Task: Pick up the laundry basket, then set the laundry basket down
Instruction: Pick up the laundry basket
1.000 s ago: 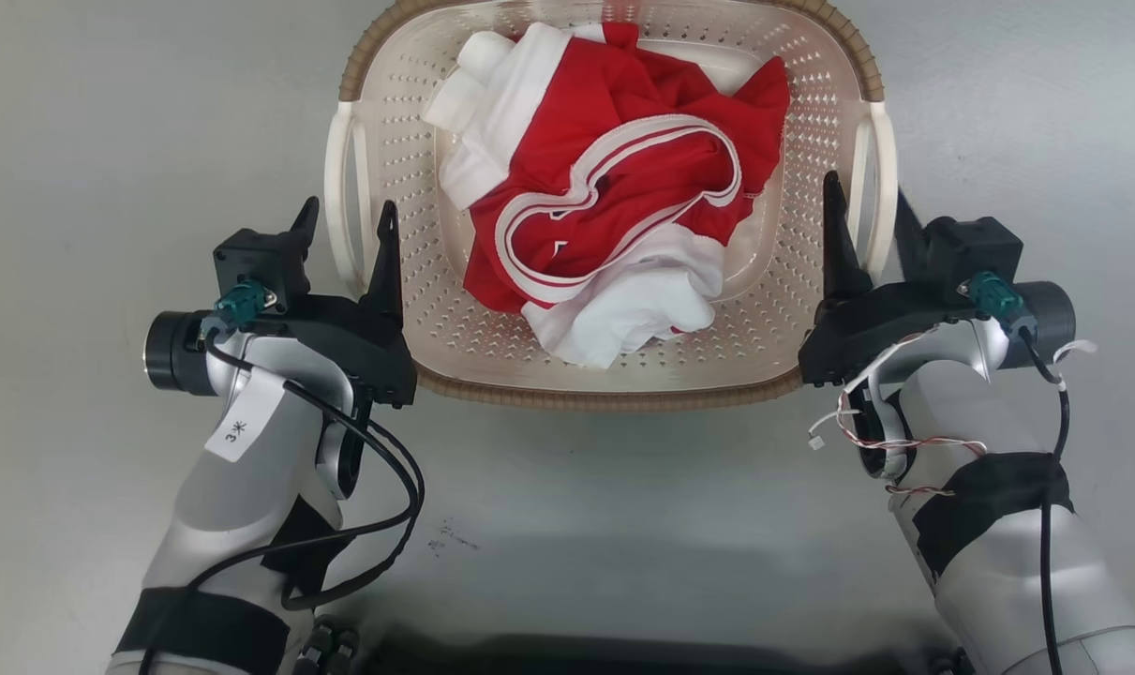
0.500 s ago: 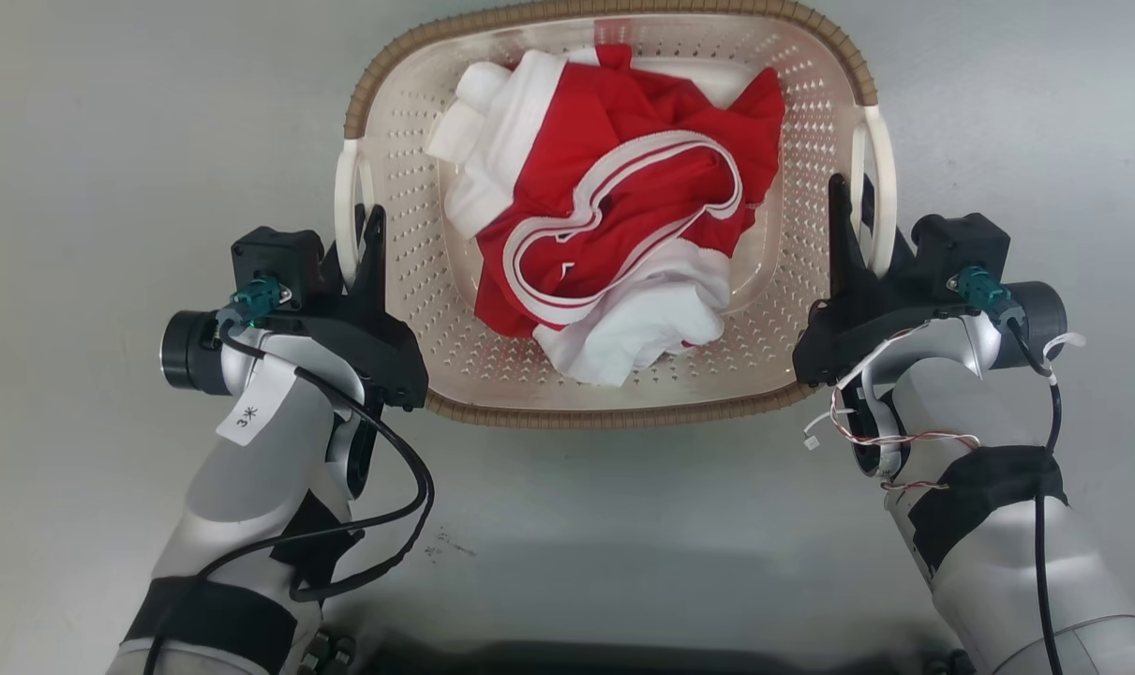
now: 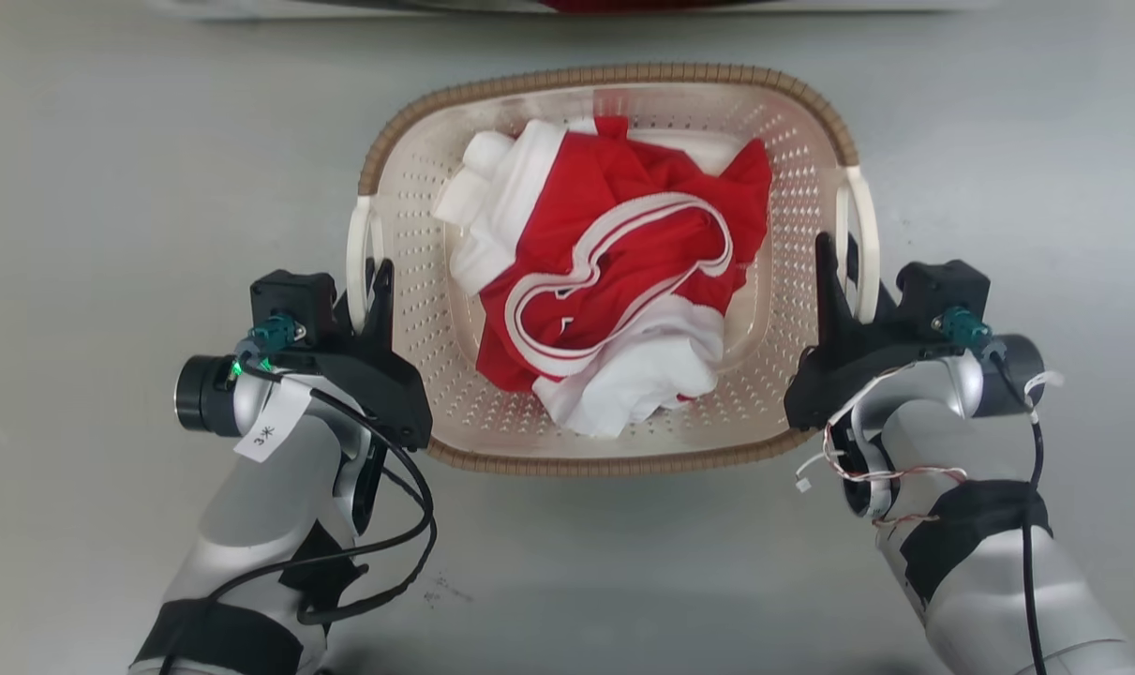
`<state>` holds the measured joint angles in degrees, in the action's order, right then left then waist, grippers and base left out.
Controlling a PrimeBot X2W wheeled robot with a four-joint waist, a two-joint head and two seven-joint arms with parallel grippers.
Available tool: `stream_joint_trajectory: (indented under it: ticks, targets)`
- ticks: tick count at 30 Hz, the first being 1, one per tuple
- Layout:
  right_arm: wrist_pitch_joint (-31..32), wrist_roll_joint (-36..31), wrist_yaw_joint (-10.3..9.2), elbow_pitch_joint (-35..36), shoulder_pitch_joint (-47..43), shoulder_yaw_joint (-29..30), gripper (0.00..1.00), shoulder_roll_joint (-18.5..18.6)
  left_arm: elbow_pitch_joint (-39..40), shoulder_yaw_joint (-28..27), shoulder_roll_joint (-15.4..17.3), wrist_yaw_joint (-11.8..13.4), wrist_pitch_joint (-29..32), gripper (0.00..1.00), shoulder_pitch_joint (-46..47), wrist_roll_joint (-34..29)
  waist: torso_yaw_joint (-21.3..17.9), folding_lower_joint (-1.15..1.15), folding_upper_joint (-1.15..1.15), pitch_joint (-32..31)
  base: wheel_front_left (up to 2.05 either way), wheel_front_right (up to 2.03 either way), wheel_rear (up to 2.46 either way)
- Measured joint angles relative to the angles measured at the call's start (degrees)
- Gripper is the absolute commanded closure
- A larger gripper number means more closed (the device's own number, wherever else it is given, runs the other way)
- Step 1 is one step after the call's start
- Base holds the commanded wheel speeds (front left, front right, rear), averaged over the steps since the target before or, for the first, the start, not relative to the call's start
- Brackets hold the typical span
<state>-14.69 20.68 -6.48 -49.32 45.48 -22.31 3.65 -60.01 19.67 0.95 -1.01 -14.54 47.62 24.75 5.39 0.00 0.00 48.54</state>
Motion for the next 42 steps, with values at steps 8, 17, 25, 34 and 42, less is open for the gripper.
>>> stream_joint_trajectory:
  ticks: [8,17,25,34,42]
  targets:
    - [0.0,3.1,-0.09,-2.76,-2.83,-2.7,1.0,-0.35,-2.24,1.57,-0.18,0.48,0.01,1.0,-3.0,1.09,-0.5,0.0,0.0,-5.76,0.0,0.0,0.0]
    - [0.01,8.65,-0.14,-4.54,-6.65,-7.35,1.0,-0.41,-4.52,4.02,-0.13,0.56,0.07,1.0,-7.31,3.03,-1.25,-0.01,-0.01,-13.11,0.0,0.0,0.0]
    - [1.31,16.25,-0.41,-6.32,-12.48,-14.36,1.0,-0.51,-7.47,6.97,-0.07,0.44,0.82,1.0,-13.02,4.67,-2.45,-0.01,-0.01,-23.33,0.0,0.0,0.0]
    - [4.36,21.5,-0.66,-6.86,-18.61,-18.96,1.0,-0.58,-8.67,9.33,0.03,-0.09,3.18,1.0,-19.5,7.44,-3.19,-0.02,-0.01,-31.09,0.0,0.0,0.0]
    - [6.64,25.95,-0.83,-6.81,-23.55,-22.3,1.0,-0.63,-9.21,11.05,0.27,-0.58,5.26,1.0,-24.09,8.88,-3.7,-0.02,-0.01,-37.57,0.0,0.0,0.0]
